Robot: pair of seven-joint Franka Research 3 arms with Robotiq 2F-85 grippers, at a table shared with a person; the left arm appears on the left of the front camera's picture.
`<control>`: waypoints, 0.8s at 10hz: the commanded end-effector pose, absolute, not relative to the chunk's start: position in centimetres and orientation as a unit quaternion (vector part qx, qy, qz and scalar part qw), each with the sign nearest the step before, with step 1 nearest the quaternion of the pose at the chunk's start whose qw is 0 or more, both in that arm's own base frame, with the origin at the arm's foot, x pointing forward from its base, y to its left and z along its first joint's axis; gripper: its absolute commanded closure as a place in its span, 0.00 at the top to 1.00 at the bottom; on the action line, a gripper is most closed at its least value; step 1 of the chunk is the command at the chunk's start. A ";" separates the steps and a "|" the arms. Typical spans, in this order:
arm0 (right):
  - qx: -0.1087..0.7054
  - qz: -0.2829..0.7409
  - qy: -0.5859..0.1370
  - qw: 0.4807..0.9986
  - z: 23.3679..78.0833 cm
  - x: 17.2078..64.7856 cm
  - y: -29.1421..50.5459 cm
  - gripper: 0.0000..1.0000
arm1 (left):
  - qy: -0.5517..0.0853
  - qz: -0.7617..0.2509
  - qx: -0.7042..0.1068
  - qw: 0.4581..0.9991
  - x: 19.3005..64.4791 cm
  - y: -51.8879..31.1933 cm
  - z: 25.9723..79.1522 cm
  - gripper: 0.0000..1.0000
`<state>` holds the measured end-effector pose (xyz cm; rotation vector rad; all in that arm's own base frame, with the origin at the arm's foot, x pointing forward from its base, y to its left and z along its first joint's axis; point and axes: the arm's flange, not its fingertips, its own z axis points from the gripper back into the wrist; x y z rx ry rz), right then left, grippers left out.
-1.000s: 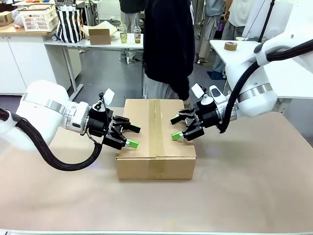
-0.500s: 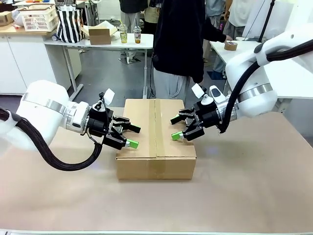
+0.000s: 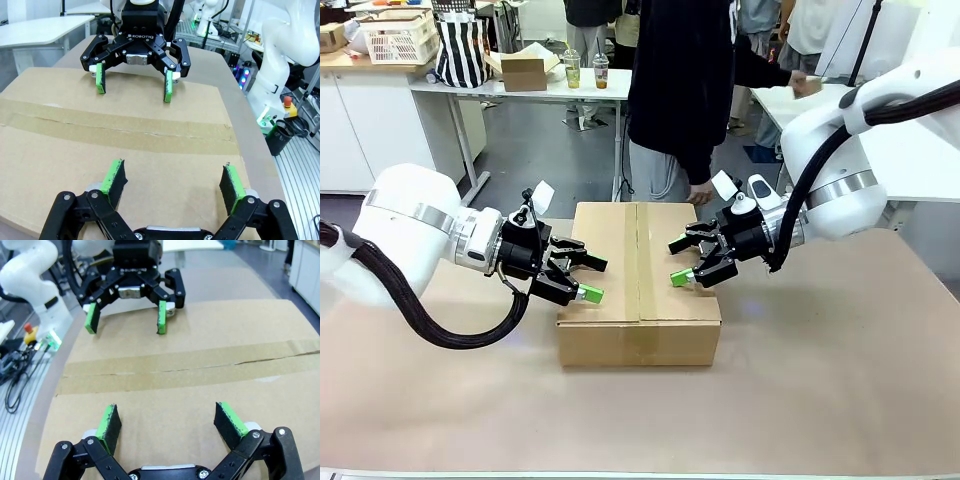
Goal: Pack the gift set into the box.
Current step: Press and hold the closed box until the human finishes sealing it.
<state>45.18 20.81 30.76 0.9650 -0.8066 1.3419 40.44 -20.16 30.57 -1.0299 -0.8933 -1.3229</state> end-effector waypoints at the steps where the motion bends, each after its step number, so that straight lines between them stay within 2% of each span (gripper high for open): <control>1: 0.415 0.580 -0.347 0.609 30.4 45.0 20.7 1.00 | -0.381 -0.566 -0.441 0.584 40.4 -20.1 30.3 1.00; 8: 0.415 0.580 -0.347 0.609 30.4 45.0 20.7 1.00 | -0.381 -0.566 -0.441 0.584 40.4 -20.1 30.3 1.00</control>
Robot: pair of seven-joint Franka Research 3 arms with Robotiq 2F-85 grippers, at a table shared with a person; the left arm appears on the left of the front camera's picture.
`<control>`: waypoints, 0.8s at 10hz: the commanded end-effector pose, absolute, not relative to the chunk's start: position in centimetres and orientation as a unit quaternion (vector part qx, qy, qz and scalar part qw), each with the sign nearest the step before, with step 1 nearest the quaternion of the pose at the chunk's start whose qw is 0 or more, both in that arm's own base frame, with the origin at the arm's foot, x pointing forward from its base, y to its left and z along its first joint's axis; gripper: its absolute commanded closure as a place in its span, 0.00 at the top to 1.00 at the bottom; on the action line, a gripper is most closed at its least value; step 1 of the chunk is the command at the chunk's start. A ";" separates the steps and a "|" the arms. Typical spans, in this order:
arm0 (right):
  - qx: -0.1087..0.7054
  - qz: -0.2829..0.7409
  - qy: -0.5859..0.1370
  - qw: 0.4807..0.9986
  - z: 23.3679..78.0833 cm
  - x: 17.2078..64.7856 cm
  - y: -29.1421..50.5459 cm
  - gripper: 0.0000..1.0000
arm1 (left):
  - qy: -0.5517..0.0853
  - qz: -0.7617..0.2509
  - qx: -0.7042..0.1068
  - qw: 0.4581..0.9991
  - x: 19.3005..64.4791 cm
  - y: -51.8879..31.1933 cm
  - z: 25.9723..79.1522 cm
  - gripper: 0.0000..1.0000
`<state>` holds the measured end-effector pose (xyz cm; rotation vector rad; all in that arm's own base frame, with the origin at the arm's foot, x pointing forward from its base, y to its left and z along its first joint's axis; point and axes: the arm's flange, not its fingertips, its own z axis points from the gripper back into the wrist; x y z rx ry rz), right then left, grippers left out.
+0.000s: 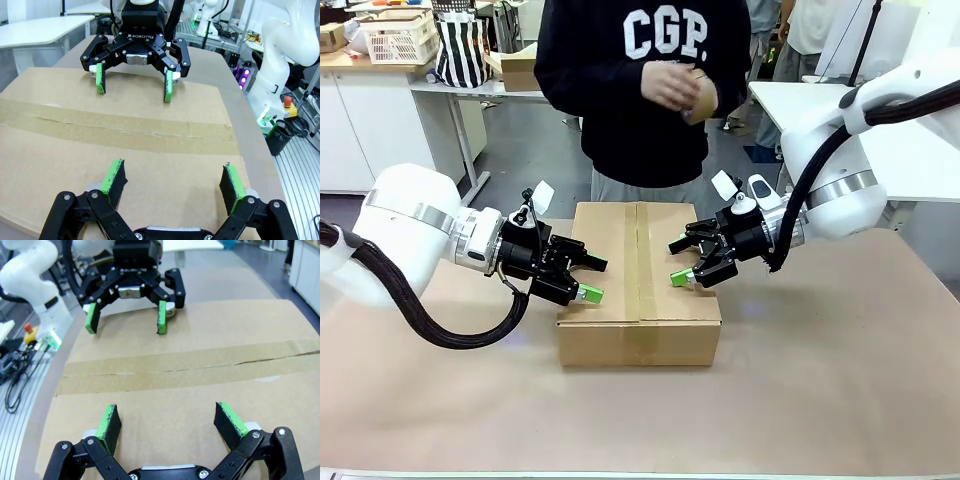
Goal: Pack the gift set into the box.
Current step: Press and hold the closed box until the human finishes sealing it.
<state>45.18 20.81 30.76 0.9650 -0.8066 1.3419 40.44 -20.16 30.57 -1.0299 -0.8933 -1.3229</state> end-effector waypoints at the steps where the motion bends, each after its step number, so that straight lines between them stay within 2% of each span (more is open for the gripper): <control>1: 0.415 0.580 -0.347 0.609 30.4 45.0 20.7 1.00 | -0.381 -0.566 -0.441 0.584 40.4 -20.1 30.3 1.00; 8: 0.415 0.580 -0.347 0.609 30.4 45.0 20.7 1.00 | -0.381 -0.566 -0.441 0.584 40.4 -20.1 30.3 1.00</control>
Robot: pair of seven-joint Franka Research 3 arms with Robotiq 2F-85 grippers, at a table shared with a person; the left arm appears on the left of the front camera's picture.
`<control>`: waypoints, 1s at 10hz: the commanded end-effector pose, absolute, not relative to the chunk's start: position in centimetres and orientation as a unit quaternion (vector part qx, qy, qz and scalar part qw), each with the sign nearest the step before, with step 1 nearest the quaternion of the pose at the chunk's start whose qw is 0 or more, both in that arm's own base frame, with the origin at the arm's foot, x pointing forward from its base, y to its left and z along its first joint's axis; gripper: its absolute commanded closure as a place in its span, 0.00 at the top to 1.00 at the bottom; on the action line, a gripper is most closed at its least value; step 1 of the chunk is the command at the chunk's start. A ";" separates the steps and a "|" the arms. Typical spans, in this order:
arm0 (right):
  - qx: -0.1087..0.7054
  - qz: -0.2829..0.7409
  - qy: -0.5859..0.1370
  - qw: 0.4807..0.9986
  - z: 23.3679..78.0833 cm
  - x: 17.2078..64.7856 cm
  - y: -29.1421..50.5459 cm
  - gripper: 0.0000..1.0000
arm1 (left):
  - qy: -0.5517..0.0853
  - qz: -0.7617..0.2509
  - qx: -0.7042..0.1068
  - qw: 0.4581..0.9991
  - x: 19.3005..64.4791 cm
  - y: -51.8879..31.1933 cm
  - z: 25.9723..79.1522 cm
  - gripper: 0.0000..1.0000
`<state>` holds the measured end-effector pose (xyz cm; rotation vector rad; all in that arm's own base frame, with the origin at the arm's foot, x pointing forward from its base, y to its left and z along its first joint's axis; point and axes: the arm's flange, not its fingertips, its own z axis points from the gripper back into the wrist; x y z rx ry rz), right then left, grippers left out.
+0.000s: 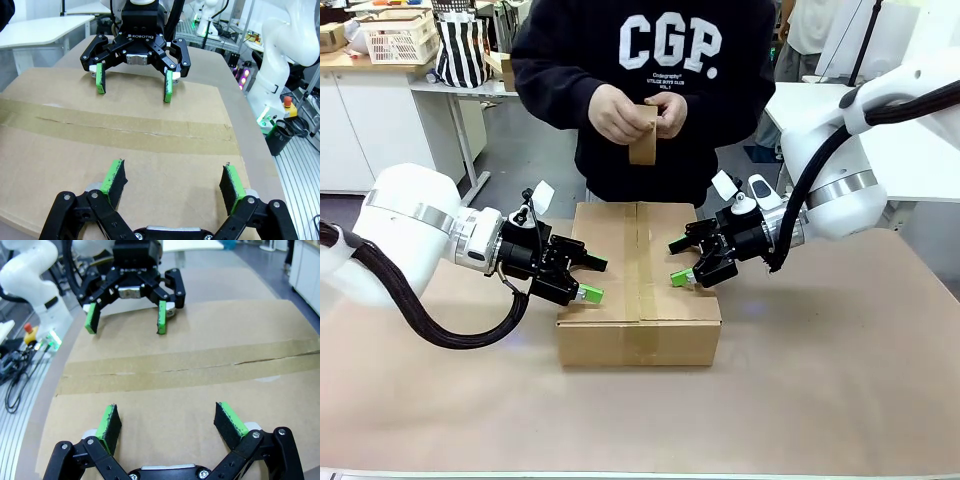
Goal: Pack the gift set into the box.
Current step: Press and hold the closed box until the human finishes sealing it.
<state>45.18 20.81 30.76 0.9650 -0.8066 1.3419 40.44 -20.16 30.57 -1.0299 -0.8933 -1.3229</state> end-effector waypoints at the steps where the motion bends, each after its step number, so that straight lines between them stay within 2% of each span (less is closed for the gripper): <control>1: 0.415 0.580 -0.347 0.609 30.4 45.0 20.7 1.00 | -0.381 -0.566 -0.441 0.584 40.4 -20.1 30.3 1.00; 10: 0.415 0.580 -0.347 0.609 30.4 45.0 20.7 1.00 | -0.381 -0.566 -0.441 0.584 40.4 -20.1 30.3 1.00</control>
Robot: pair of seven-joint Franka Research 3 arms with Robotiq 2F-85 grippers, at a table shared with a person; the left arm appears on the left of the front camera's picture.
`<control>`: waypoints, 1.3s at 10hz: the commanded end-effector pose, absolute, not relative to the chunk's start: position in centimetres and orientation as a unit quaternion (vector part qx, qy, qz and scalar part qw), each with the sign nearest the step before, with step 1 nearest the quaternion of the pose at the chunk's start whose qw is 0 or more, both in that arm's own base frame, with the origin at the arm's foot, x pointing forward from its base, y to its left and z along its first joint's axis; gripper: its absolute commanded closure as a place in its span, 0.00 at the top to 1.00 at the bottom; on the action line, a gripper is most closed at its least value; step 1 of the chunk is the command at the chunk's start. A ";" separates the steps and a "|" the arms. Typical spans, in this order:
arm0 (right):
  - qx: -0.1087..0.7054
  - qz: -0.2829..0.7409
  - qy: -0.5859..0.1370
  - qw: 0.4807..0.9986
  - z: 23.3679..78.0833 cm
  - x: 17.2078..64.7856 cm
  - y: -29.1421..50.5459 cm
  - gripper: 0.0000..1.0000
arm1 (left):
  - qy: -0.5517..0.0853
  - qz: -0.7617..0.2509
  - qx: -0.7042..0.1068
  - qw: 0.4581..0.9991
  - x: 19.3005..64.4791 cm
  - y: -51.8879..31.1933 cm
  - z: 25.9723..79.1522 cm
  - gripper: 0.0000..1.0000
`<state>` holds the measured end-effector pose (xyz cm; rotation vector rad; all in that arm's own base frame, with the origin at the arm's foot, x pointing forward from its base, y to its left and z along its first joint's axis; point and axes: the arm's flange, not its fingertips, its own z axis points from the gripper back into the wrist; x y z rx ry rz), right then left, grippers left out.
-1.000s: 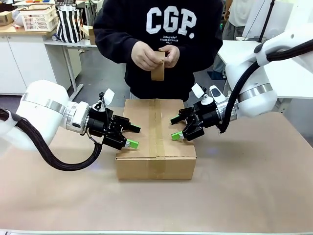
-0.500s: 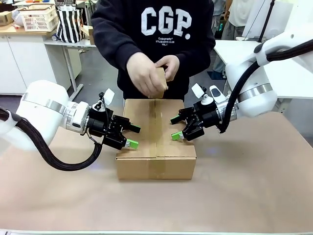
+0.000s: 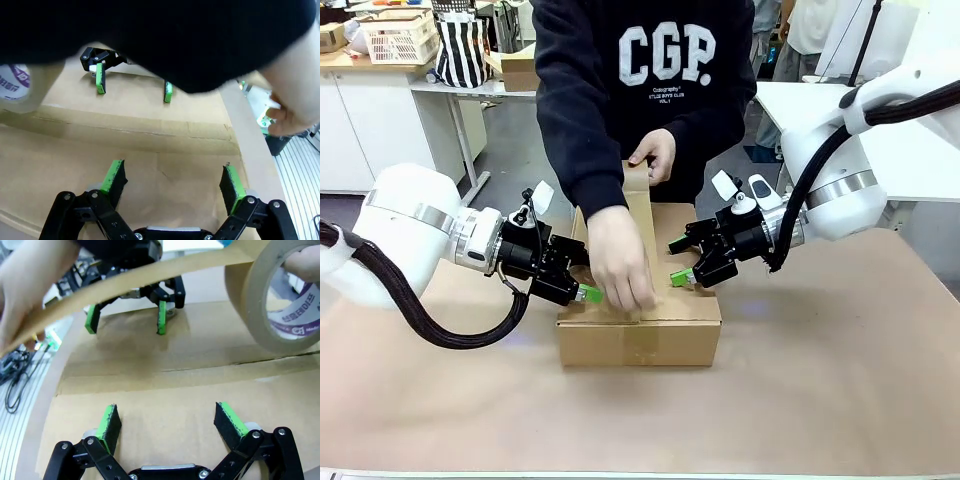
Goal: Pack the gift set into the box.
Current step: Press and hold the closed box until the human finishes sealing it.
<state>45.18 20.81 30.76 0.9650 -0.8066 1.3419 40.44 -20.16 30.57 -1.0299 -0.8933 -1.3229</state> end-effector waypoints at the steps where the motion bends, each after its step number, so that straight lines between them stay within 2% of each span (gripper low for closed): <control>1: 0.415 0.580 -0.347 0.609 30.4 45.0 20.7 1.00 | -0.381 -0.566 -0.441 0.584 40.4 -20.1 30.3 1.00; 13: 0.415 0.580 -0.347 0.609 30.4 45.0 20.7 1.00 | -0.381 -0.566 -0.441 0.584 40.4 -20.1 30.3 1.00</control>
